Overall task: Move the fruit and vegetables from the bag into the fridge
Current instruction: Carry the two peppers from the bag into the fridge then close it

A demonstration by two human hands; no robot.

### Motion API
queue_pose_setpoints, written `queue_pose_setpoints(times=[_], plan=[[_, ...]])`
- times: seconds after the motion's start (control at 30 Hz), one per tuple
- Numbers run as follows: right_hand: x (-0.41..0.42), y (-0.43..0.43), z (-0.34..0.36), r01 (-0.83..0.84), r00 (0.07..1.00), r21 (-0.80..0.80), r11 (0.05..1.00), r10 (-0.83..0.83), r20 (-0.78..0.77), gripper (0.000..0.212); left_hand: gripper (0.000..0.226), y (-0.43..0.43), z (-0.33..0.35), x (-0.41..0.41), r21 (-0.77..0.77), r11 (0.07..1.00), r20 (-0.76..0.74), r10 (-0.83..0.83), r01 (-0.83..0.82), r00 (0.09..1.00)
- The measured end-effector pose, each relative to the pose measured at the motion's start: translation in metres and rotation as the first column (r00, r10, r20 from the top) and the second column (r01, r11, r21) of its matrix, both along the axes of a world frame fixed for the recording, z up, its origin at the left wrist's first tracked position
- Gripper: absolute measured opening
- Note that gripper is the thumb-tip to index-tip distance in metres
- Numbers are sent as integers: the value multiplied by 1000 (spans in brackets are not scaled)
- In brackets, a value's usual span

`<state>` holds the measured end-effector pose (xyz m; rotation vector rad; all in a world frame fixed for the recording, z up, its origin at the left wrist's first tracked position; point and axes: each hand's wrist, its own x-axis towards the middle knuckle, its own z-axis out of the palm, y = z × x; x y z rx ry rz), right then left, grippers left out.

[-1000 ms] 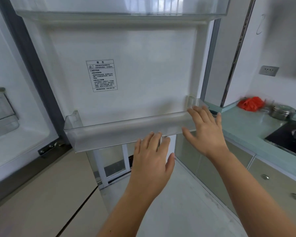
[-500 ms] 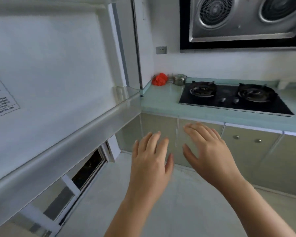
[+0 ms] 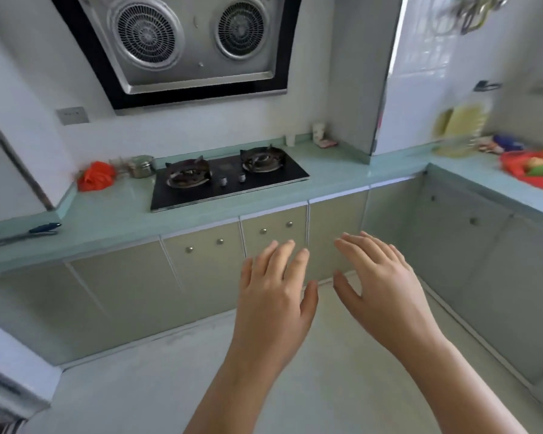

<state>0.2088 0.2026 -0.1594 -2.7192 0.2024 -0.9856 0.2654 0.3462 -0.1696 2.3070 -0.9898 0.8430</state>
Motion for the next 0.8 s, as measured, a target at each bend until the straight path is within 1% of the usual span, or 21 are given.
queue_pose_setpoints(times=[0.13, 0.23, 0.37, 0.43, 0.5, 0.67, 0.8], plan=[[-23, -63, -7, 141, 990, 43, 989, -142, 10, 45, 40, -70, 1, -7, 4, 994, 15, -111, 111, 994], [-44, -121, -7, 236, 971, 60, 970, -237, 17, 40, 40, -138, 2, -14, 22, 983, 14, -185, 185, 983], [-77, -207, -4, 366, 930, 67, 928, -368, 13, 39, 41, -240, 6, -34, 18, 951, 5, -307, 307, 952], [-95, -251, -3, 428, 904, 53, 902, -428, -6, 42, 41, -290, 8, -47, 8, 928, -6, -372, 372, 928], [-112, -292, -3, 475, 880, 47, 879, -474, -17, 46, 41, -336, 8, -59, 2, 907, -18, -422, 422, 906], [-140, -368, -9, 578, 816, 39, 815, -578, -4, 38, 41, -423, -2, -80, 25, 853, -64, -519, 521, 852], [-144, -411, -23, 624, 781, 43, 780, -624, -10, 45, 41, -475, -11, -79, 45, 815, -79, -574, 578, 815]])
